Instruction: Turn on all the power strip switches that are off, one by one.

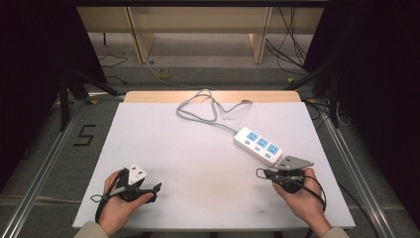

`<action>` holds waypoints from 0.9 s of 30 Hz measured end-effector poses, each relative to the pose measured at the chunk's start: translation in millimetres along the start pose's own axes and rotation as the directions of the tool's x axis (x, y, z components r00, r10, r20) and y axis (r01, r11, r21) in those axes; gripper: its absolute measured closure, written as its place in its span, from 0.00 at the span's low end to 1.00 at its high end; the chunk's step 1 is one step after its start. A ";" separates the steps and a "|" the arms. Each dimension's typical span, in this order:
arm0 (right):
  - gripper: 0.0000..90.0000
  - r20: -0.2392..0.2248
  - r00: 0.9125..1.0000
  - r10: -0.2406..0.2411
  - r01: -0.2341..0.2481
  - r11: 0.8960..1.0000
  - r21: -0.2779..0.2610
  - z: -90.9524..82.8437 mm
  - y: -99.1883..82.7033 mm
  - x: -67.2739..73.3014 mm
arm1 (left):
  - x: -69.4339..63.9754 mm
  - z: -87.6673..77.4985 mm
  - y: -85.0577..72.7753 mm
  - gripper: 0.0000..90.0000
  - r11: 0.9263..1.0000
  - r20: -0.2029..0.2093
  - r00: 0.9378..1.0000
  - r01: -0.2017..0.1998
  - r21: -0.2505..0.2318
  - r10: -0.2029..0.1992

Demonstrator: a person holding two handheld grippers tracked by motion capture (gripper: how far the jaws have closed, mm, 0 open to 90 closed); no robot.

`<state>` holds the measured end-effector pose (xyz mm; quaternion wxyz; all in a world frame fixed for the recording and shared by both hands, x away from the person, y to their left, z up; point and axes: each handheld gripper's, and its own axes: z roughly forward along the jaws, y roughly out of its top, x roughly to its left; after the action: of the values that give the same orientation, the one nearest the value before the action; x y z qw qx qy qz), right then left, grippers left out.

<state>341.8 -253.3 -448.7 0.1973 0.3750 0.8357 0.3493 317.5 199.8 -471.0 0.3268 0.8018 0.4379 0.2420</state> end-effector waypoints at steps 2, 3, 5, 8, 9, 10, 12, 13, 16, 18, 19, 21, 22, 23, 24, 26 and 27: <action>1.00 0.004 1.000 0.006 -0.006 1.000 0.002 1.4 2.7 -1.0 | 0.0 0.3 -0.1 0.25 1.000 0.000 1.000 -0.001 0.000 0.001; 1.00 0.004 1.000 0.006 -0.006 1.000 0.002 1.4 2.7 -1.0 | 0.0 0.4 -0.1 0.25 1.000 0.001 1.000 0.000 0.000 0.000; 1.00 0.008 1.000 0.011 -0.011 1.000 0.004 3.1 6.6 -2.7 | 0.0 0.2 0.1 0.25 1.000 0.001 1.000 0.001 0.001 -0.001; 1.00 0.010 1.000 0.010 -0.010 1.000 0.007 5.1 9.5 -4.4 | 0.1 -0.2 0.2 0.25 1.000 0.002 1.000 0.002 0.001 -0.002; 1.00 0.009 1.000 0.010 -0.010 1.000 0.008 5.9 10.2 -5.0 | 0.0 0.0 0.1 0.25 1.000 0.001 1.000 0.002 -0.001 -0.002; 1.00 0.009 1.000 0.010 -0.010 1.000 0.008 5.9 10.2 -5.0 | 0.0 -0.1 0.1 0.25 1.000 0.001 1.000 0.002 -0.001 -0.002; 1.00 0.010 1.000 0.019 -0.019 1.000 0.016 8.0 11.6 -7.0 | 0.0 -0.4 0.4 0.25 1.000 0.001 1.000 0.002 0.000 -0.002; 1.00 0.011 1.000 0.021 -0.021 1.000 0.018 8.5 11.9 -7.6 | 0.0 -0.4 0.4 0.25 1.000 0.001 1.000 0.002 0.000 -0.002; 1.00 0.009 1.000 0.028 -0.029 0.999 0.026 10.1 13.3 -9.6 | 0.0 -0.2 0.4 0.25 1.000 0.001 1.000 0.001 -0.002 -0.001; 1.00 0.008 0.999 0.031 -0.032 0.999 0.032 11.2 14.7 -10.3 | -0.3 -0.1 0.5 0.25 1.000 0.001 1.000 0.000 -0.001 0.000; 1.00 0.008 0.999 0.031 -0.032 0.999 0.032 11.2 14.7 -10.3 | -0.4 -0.2 0.5 0.25 1.000 0.000 1.000 0.000 -0.001 0.000; 1.00 0.008 1.000 0.027 -0.027 0.999 0.033 12.5 16.2 -11.3 | -0.5 -0.3 0.6 0.25 1.000 0.000 1.000 0.000 -0.003 0.000; 1.00 0.010 1.000 0.026 -0.026 0.999 0.037 13.8 18.0 -12.0 | -0.5 -0.3 0.7 0.25 1.000 0.000 1.000 0.000 -0.003 0.000; 1.00 0.009 1.000 0.024 -0.024 0.999 0.038 14.5 18.9 -12.5 | -0.5 -0.2 0.6 0.25 1.000 -0.001 1.000 0.000 -0.002 0.000; 1.00 0.010 1.000 0.022 -0.023 0.999 0.039 15.3 19.9 -13.1 | -0.5 -0.2 0.6 0.25 1.000 -0.001 1.000 0.000 -0.002 0.000; 1.00 0.011 1.000 0.024 -0.024 0.999 0.044 16.7 22.2 -13.9 | -0.6 -0.3 0.6 0.25 1.000 -0.001 1.000 0.000 -0.003 0.000; 1.00 0.012 1.000 0.021 -0.022 0.999 0.045 17.3 23.5 -14.5 | -0.7 -0.3 0.7 0.25 1.000 -0.001 1.000 0.000 -0.003 0.000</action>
<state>372.8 -245.7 -442.3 0.1896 0.3903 0.8382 0.3302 317.3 199.0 -470.3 0.3278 0.8013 0.4376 0.2430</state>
